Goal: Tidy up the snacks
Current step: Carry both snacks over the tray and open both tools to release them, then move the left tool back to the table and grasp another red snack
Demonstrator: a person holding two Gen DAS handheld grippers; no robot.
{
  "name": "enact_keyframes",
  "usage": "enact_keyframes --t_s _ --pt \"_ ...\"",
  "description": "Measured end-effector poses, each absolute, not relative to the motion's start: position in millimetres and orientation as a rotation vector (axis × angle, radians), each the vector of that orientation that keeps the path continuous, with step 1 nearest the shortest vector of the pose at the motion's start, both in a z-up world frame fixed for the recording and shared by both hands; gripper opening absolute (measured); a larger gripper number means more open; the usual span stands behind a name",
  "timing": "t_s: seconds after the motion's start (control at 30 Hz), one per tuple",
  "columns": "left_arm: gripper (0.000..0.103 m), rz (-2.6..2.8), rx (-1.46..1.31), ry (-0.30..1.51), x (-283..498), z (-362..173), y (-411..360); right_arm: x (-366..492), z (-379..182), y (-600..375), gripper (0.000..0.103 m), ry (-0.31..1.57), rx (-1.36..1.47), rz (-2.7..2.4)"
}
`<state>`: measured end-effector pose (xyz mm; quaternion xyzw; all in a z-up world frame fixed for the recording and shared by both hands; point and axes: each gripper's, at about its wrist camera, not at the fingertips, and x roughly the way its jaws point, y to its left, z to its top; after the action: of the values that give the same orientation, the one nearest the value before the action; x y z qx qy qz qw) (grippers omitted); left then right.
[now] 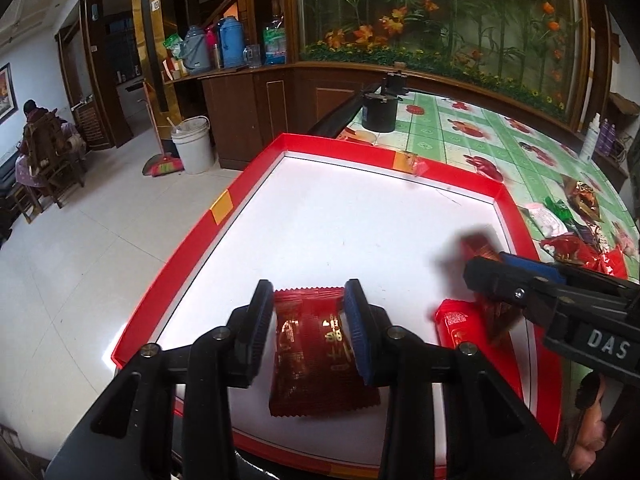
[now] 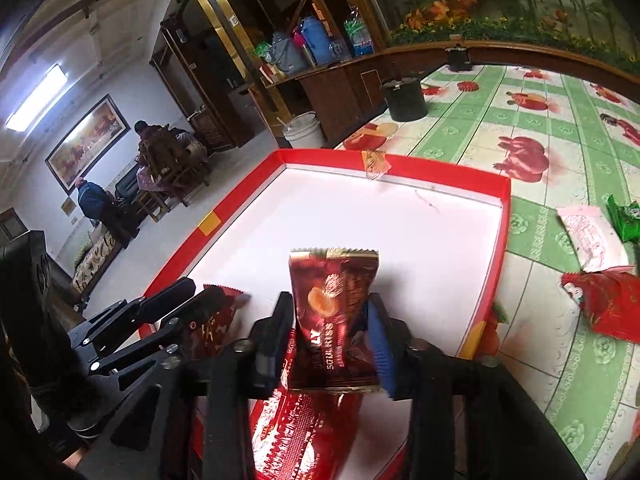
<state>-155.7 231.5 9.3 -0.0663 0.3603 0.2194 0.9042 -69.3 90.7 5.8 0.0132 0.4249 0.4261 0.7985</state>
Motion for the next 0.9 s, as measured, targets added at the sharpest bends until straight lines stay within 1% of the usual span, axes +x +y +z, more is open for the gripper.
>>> enact_keyframes --t_s 0.03,0.07,0.1,0.23,0.3,0.57,0.73,0.8,0.87,0.9 --pt "0.055 0.461 -0.139 0.742 -156 10 232 -70 7 89 0.048 0.905 0.028 0.914" --pt "0.066 0.471 -0.139 0.734 -157 12 231 -70 8 90 0.049 0.899 0.028 0.914" --pt "0.07 0.478 -0.138 0.724 -158 13 231 -70 10 88 0.049 0.892 0.028 0.913" --pt "0.071 0.494 -0.118 0.682 -163 21 228 -67 15 79 0.056 0.872 0.061 0.895" --pt "0.076 0.491 -0.114 0.677 -162 23 227 -63 15 73 0.056 0.879 0.081 0.885" --pt "0.076 0.468 -0.093 0.669 -160 29 214 -46 17 42 0.056 0.885 0.141 0.813" --pt "0.076 0.451 -0.083 0.652 -158 38 206 -31 23 5 0.057 0.846 0.185 0.745" --pt "0.077 0.441 -0.075 0.644 -158 42 200 -27 26 -13 0.059 0.826 0.204 0.713" --pt "0.08 0.431 -0.063 0.639 -157 43 193 -21 29 -35 0.065 0.807 0.239 0.674" --pt "0.08 0.423 -0.055 0.638 -156 44 189 -18 30 -47 0.065 0.801 0.256 0.653"
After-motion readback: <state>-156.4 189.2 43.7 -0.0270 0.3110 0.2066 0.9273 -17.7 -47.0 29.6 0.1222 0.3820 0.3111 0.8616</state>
